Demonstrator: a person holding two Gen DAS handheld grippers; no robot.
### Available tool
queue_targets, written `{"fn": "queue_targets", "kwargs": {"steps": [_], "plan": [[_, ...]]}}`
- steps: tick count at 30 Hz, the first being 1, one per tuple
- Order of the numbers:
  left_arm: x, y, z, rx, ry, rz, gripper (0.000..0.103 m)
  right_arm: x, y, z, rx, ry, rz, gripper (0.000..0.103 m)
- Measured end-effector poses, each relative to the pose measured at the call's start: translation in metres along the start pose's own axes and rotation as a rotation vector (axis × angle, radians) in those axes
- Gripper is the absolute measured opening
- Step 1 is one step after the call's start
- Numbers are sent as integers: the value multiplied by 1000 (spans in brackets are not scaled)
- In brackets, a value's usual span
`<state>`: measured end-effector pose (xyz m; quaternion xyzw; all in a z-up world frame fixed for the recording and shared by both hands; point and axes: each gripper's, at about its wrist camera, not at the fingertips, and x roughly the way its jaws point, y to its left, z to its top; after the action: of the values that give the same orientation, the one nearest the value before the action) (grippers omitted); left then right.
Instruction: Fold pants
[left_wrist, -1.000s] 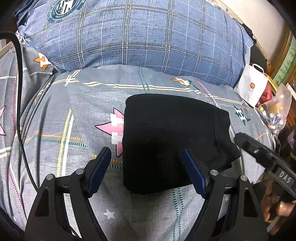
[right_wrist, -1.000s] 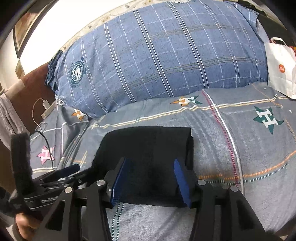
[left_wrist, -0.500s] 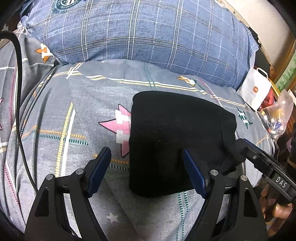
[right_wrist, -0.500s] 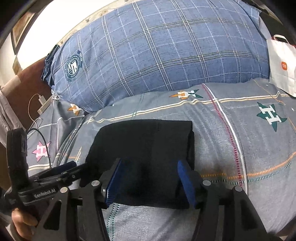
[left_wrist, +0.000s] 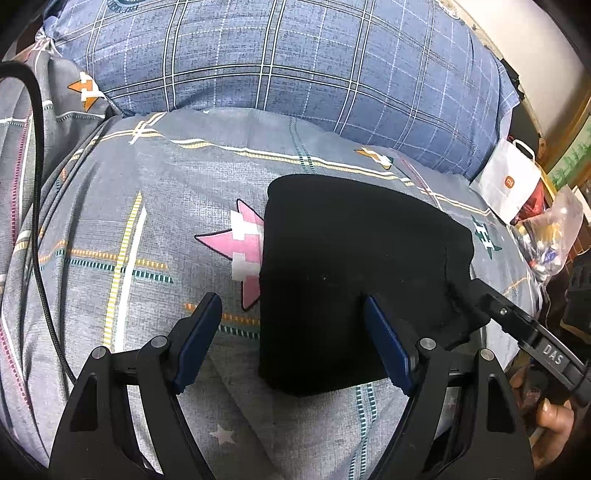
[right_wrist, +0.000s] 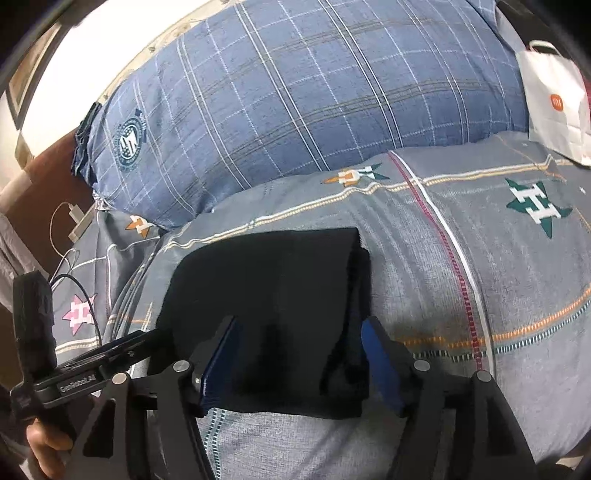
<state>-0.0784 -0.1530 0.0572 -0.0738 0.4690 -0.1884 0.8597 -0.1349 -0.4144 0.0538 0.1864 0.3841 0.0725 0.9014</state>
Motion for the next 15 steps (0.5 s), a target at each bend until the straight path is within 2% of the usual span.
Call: {"fn": "queue_targets", "kwargs": {"steps": [7,15], "plan": [[1,8,3,-38,2,-24,80,-3,-4,-2,8,4,16,68],[7,-2,7,4,10,-11,80,4,-12,0,48,17,39,69]]}}
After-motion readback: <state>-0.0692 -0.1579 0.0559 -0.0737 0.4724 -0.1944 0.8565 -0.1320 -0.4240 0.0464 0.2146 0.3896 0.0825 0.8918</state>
